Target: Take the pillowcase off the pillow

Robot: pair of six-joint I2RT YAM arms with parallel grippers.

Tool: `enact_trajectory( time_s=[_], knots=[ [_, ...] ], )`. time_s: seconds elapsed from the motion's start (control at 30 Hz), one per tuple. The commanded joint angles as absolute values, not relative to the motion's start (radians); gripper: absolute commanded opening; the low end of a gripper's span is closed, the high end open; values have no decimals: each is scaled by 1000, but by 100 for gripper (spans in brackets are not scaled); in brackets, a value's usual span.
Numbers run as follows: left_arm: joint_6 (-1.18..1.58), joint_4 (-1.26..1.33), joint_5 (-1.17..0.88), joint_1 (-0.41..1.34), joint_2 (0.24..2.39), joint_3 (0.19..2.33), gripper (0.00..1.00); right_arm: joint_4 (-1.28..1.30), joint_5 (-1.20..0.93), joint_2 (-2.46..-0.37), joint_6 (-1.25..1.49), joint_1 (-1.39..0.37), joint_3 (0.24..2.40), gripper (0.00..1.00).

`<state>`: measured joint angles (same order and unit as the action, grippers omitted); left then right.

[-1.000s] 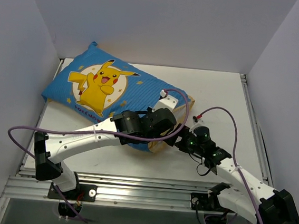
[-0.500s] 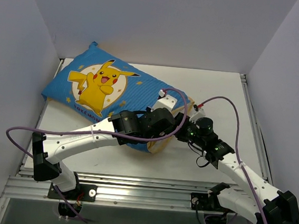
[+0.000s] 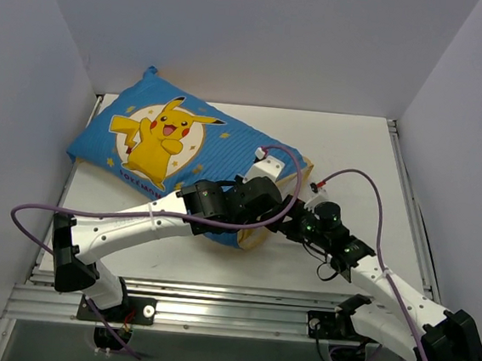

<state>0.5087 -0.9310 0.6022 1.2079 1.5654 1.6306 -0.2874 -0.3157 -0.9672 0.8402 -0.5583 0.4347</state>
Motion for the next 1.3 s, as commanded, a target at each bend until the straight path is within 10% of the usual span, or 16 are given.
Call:
enact_trajectory(
  time_s=[0.0,0.77,0.87,1.03,1.27],
  knots=[
    [543,-862,643,1200,1529,1626,2,-353,-322,-920,850,-566,394,81],
    [601,-796,601,1200,1502,1540,2,-844,-403,-1270,962,-686,368,97],
    [612,-799,600,1198,1488,1520,2,-908,-396,-1336,977,-692,353,72],
    [647,-848,633,1164,1419,1434,2,-917,-399,-1333,979,-689,356,5],
    [681,-931,661,1082,1260,1226,2,-472,-347,-1056,874,-568,484,0]
  ],
)
